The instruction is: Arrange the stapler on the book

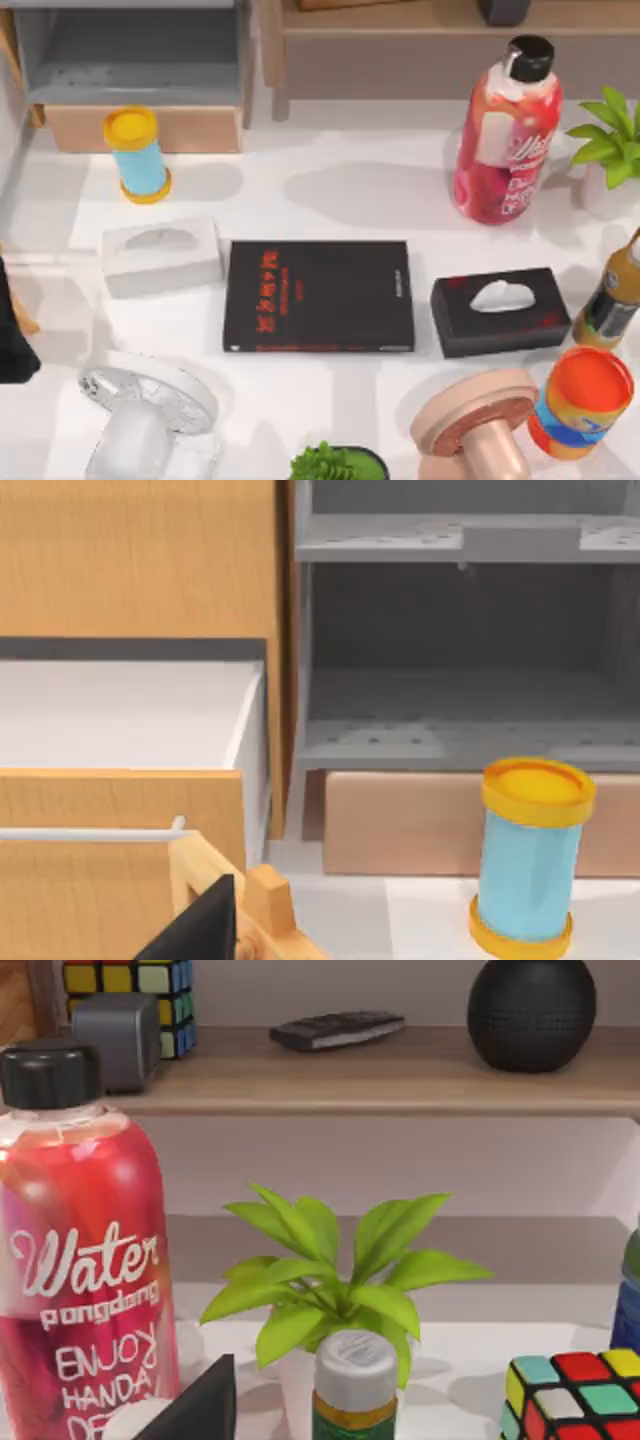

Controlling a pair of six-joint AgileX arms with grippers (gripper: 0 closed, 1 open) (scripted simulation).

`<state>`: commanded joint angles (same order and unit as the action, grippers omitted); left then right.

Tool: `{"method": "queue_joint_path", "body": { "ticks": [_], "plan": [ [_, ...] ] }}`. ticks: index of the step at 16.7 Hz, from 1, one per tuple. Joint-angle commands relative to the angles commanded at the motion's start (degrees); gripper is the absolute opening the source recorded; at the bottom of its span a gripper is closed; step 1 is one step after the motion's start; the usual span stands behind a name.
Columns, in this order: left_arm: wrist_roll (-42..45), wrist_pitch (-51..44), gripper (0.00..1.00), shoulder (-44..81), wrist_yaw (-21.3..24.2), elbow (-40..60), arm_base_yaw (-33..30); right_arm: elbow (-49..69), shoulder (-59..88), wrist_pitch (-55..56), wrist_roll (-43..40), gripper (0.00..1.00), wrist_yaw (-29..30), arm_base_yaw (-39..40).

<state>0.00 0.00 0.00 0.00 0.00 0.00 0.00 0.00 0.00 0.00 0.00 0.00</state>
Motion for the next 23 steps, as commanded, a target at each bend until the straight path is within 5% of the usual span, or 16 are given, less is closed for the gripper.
{"method": "queue_joint_path", "body": {
  "ticks": [5, 10, 23],
  "plan": [
    [0.2, -1.7, 1.00, 2.9, 0.2, 2.8, 0.6, 0.0, 0.0, 0.0, 0.0, 1.00, 0.0, 0.0],
    [1.3, -10.6, 1.00, 17.9, 1.2, 17.2, 3.6, 0.0, 0.0, 0.0, 0.0, 1.00, 0.0, 0.0],
    [9.2, -51.8, 1.00, 89.2, 3.7, 86.9, 15.5, 0.0, 0.0, 0.0, 0.0, 1.00, 0.0, 0.0]
  ]
}}
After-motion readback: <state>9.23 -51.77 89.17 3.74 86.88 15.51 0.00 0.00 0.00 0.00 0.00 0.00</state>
